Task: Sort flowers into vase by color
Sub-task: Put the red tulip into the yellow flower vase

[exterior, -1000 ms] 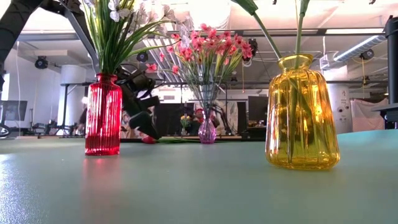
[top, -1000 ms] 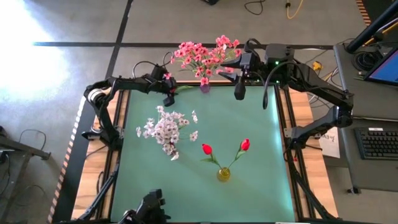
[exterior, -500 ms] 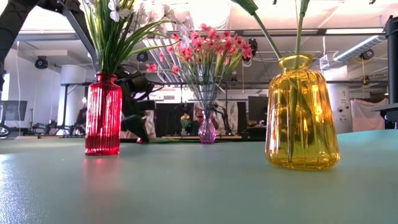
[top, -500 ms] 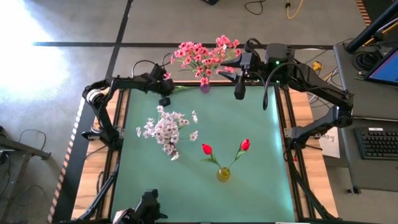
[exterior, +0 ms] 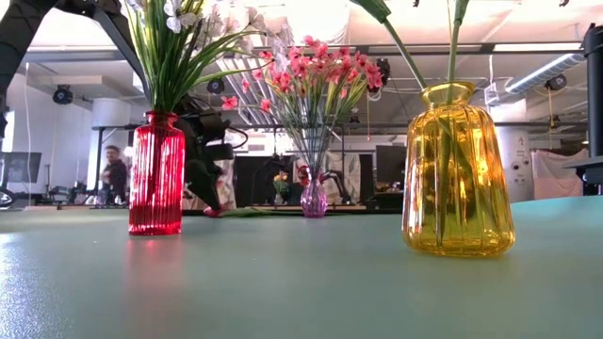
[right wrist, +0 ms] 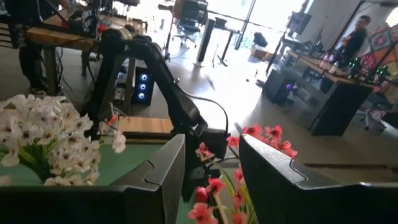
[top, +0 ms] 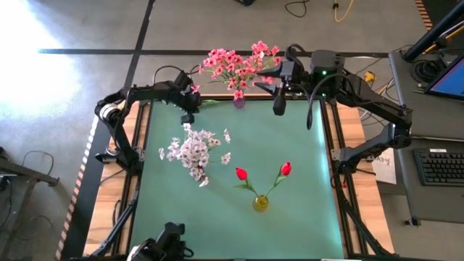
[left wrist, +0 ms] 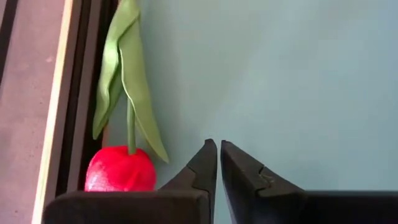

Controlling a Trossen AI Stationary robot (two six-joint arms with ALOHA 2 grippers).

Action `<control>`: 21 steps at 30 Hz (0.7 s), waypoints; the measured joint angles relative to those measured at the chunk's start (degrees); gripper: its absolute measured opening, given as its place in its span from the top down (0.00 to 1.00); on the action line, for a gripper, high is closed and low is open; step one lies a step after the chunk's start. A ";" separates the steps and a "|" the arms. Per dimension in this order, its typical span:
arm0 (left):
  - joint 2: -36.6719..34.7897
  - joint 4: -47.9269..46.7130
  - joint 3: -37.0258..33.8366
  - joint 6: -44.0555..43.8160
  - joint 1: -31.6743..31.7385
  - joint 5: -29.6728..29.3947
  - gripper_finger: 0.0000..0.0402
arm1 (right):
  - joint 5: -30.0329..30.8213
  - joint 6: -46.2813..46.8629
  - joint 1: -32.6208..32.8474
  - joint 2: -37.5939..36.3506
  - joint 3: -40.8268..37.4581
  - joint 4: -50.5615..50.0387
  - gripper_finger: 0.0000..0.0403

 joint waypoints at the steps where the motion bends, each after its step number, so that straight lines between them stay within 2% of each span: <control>1: 0.00 -0.10 0.00 -0.02 0.00 -0.06 0.97 | -0.01 -0.29 -0.02 0.00 0.00 0.43 0.64; 5: -0.20 -0.24 0.35 -0.14 0.00 0.06 0.91 | 0.00 -0.56 -0.02 0.00 0.03 2.42 0.64; 11: -0.24 -0.20 1.72 -1.95 -0.05 0.42 0.76 | 0.00 -0.56 -0.02 0.00 0.03 2.31 0.64; 16: -0.26 0.04 5.13 -7.13 -0.70 8.55 0.65 | -0.03 1.80 -0.02 0.00 0.03 1.68 0.64; 21: -0.26 3.11 5.81 -8.35 -0.74 9.10 0.60 | -0.04 2.67 -0.02 0.01 0.03 0.35 0.64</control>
